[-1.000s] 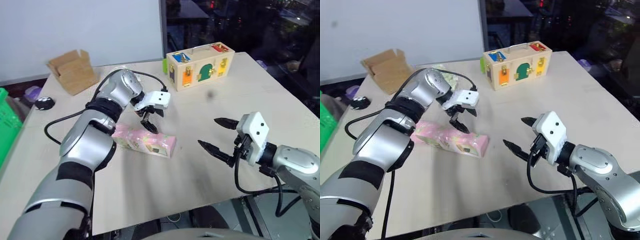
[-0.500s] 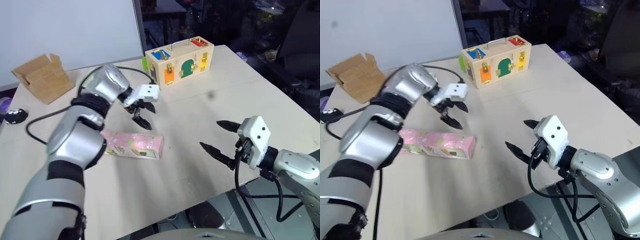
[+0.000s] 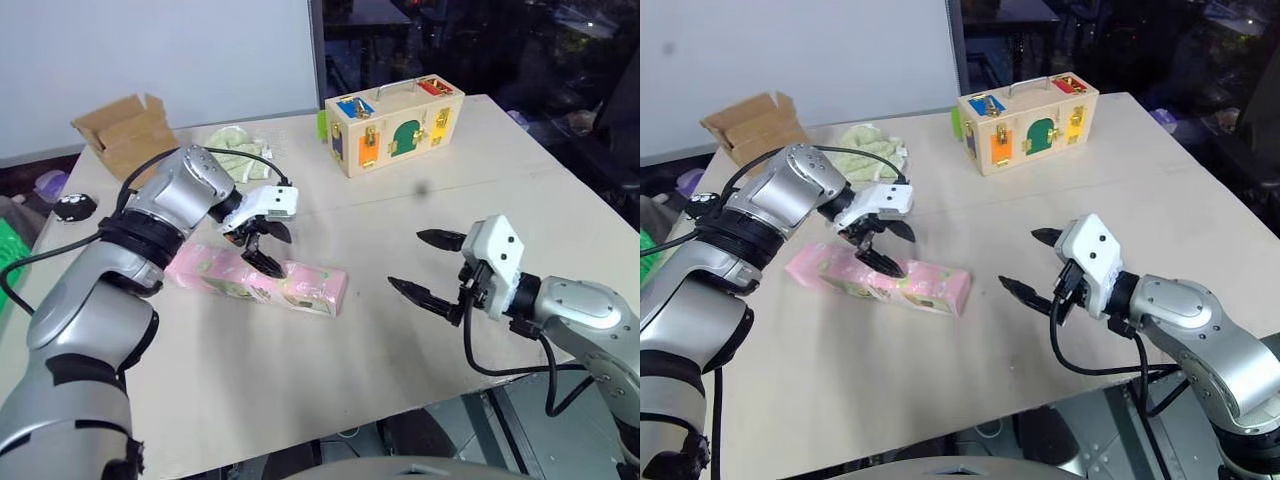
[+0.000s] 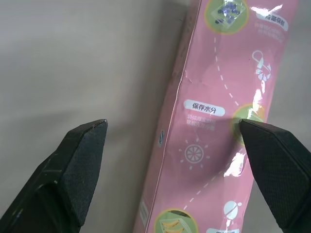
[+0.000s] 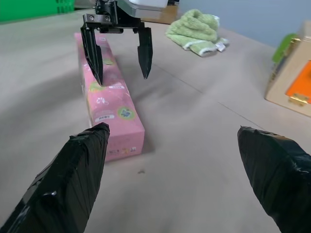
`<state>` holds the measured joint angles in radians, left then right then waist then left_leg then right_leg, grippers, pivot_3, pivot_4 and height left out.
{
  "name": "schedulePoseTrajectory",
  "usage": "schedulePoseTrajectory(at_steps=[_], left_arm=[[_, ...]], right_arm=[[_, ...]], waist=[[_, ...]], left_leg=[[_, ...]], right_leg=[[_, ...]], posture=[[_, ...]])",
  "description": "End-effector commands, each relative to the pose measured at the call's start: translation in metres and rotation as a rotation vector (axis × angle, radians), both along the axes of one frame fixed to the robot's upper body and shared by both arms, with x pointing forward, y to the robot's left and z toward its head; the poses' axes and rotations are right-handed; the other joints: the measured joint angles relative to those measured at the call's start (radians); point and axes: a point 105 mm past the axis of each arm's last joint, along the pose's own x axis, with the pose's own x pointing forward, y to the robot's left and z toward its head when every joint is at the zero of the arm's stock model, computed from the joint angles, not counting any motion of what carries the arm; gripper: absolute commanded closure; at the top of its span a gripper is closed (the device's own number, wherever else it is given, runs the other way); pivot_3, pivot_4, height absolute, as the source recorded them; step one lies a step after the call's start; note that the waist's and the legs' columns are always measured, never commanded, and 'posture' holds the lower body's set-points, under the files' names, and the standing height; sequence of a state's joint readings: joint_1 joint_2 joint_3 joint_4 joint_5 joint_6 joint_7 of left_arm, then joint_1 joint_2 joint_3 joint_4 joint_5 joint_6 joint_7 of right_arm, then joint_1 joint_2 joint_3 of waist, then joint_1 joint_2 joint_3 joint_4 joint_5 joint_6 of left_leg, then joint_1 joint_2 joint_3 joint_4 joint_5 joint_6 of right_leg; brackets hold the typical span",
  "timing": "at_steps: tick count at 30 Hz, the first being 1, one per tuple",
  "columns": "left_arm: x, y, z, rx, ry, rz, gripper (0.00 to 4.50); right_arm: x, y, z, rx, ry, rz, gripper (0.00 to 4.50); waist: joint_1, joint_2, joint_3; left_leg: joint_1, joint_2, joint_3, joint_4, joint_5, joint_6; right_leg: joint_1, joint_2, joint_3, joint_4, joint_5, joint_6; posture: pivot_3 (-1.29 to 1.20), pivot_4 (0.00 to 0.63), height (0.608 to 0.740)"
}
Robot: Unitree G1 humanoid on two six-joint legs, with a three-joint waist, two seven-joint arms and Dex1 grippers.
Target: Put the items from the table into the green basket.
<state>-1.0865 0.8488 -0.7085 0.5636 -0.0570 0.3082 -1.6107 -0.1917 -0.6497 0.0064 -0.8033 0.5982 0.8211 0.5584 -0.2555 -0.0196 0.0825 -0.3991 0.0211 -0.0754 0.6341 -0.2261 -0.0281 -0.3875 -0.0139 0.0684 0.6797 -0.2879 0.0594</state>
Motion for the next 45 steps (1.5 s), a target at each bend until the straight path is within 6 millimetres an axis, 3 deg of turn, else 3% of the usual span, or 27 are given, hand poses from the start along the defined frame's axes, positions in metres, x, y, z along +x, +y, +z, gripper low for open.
schedulePoseTrajectory(at_steps=[1,9,13,20,24,25,29,37,45], left_arm=[[-0.010,0.000,-0.004,-0.001,0.023,-0.030,0.03],[-0.029,0.014,-0.007,0.038,0.068,-0.075,0.03],[-0.032,0.024,-0.025,0.145,0.043,-0.135,0.03],[-0.019,0.012,-0.047,0.138,-0.082,-0.114,0.03],[-0.024,0.010,-0.053,0.112,-0.092,-0.119,0.03],[-0.025,0.010,-0.053,0.102,-0.094,-0.114,0.54],[-0.030,0.007,-0.047,0.028,-0.117,-0.082,2.00],[-0.039,0.007,-0.025,-0.151,-0.142,0.077,2.00],[-0.036,0.031,0.016,-0.435,-0.239,0.530,2.00]], right_arm=[[-0.001,0.002,0.007,-0.004,-0.032,0.015,0.00],[-0.004,0.000,0.003,-0.012,-0.019,0.008,0.00],[-0.005,0.003,0.001,-0.011,-0.017,0.011,0.00],[-0.005,0.005,0.000,-0.014,-0.020,0.014,0.00],[-0.005,0.005,0.000,-0.016,-0.020,0.018,0.00],[-0.005,0.005,-0.001,-0.019,-0.020,0.021,0.00],[-0.005,0.005,-0.002,-0.031,-0.019,0.033,0.00],[-0.001,0.010,-0.002,-0.041,-0.027,0.092,0.00],[0.014,0.026,0.005,-0.031,-0.070,0.219,0.00]], waist=[[0.001,0.000,0.000],[0.000,0.000,0.000],[0.000,0.000,-0.001],[0.003,0.001,-0.002],[0.013,0.004,-0.004],[0.017,0.004,-0.004],[0.026,0.006,-0.007],[0.033,0.005,-0.011],[0.088,0.005,-0.011]], left_leg=[[0.000,0.000,0.000,0.000,0.000,0.000],[0.000,0.000,0.000,0.001,0.000,0.000],[0.000,0.000,0.000,0.001,0.000,0.000],[0.000,0.000,0.000,0.003,0.000,0.000],[0.002,-0.001,0.000,0.004,0.000,0.000],[0.003,-0.001,0.000,0.004,0.000,0.000],[0.005,-0.001,-0.001,0.007,0.000,0.000],[0.004,-0.002,-0.002,0.007,0.000,0.000],[0.005,0.000,-0.003,0.007,0.000,0.000]], right_leg=[[0.000,0.000,0.000,0.000,0.000,0.000],[0.000,0.000,0.000,0.001,0.000,0.000],[0.000,0.000,0.000,0.001,0.000,0.000],[0.001,0.000,0.000,0.002,0.000,0.000],[0.003,-0.001,0.000,0.002,0.000,0.000],[0.004,-0.001,0.000,0.002,0.000,0.000],[0.008,0.000,0.000,0.001,0.000,0.001],[0.008,-0.001,-0.001,0.001,0.001,0.000],[0.008,0.000,-0.002,0.001,0.001,0.000]], posture=[[-0.24,0.030,0.740],[-0.25,0.035,0.740],[-0.25,0.035,0.740],[-0.24,0.031,0.740],[-0.24,0.027,0.740],[-0.23,0.024,0.740],[-0.22,0.018,0.740],[-0.14,0.000,0.740],[0.05,0.000,0.740]])
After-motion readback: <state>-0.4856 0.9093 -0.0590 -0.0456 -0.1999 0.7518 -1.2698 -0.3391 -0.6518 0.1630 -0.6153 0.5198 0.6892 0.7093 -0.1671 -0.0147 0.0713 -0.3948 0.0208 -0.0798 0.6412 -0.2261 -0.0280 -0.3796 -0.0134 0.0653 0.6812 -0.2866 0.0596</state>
